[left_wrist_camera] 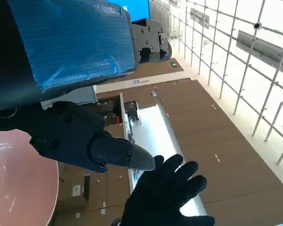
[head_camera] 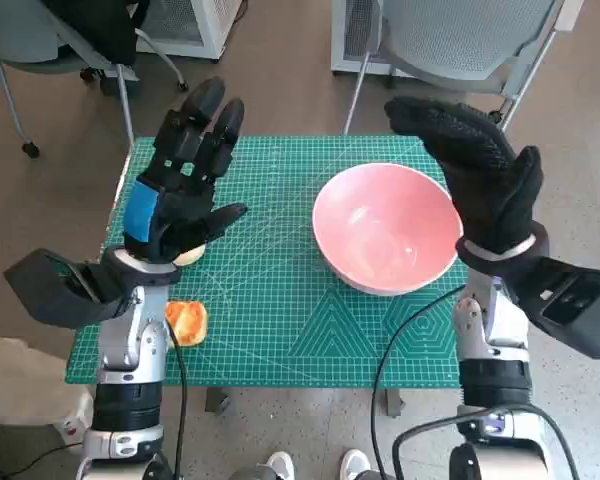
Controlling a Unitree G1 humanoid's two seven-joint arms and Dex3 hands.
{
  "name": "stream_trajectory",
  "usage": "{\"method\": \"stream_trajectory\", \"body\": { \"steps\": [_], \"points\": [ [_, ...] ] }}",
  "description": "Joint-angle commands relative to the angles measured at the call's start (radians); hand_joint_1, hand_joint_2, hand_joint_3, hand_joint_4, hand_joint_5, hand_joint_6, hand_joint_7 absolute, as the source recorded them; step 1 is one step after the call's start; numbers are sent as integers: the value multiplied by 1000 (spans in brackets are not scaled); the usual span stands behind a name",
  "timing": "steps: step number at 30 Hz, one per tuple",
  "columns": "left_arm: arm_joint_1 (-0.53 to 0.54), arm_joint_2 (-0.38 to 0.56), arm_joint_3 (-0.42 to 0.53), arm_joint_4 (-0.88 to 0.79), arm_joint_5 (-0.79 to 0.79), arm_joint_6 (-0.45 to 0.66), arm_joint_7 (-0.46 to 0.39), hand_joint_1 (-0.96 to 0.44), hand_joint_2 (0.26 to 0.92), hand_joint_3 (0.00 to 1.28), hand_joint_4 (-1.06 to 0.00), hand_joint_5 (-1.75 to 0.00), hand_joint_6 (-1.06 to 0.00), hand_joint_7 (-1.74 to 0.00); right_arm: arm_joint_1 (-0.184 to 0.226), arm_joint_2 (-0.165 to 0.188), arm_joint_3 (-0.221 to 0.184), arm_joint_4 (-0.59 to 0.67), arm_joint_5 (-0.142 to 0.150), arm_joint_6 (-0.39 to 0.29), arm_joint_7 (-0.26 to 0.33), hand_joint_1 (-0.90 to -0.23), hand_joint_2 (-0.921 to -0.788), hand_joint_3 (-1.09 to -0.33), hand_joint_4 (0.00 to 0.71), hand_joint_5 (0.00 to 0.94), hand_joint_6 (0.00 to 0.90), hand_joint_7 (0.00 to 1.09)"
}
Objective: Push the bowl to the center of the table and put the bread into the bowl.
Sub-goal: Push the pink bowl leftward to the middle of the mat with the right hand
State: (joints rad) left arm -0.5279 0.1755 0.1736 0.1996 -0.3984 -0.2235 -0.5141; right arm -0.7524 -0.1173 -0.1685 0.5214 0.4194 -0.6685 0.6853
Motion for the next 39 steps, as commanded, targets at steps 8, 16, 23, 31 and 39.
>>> {"method": "stream_trajectory", "body": {
  "steps": [8,16,23,31,39],
  "points": [
    [2,-5,3,-6,-2,-15,2,-563,921,55,-33,-1,1,-376,-52,-62,-62,163,20,-20,40,-677,-921,-769,89,1,10,301],
    [6,-8,2,-11,0,-13,7,-561,921,56,-32,-1,1,-375,-142,-130,-130,421,-18,-64,-3,-677,-921,-797,77,0,12,274],
    [5,-12,-1,-6,4,-18,9,-561,921,55,-33,-1,1,-375,-202,-188,-144,613,-95,-48,-136,-670,-921,-837,58,2,33,216],
    [6,-18,-6,-3,9,-27,10,-552,921,54,-34,-1,1,-380,-230,-221,-141,738,-164,59,-276,-684,-921,-858,45,0,43,181],
    [9,-15,-3,1,7,-34,3,-544,921,51,-36,-2,1,-388,-217,-227,-146,776,-193,159,-338,-690,-921,-881,35,0,40,151]
  ]
}}
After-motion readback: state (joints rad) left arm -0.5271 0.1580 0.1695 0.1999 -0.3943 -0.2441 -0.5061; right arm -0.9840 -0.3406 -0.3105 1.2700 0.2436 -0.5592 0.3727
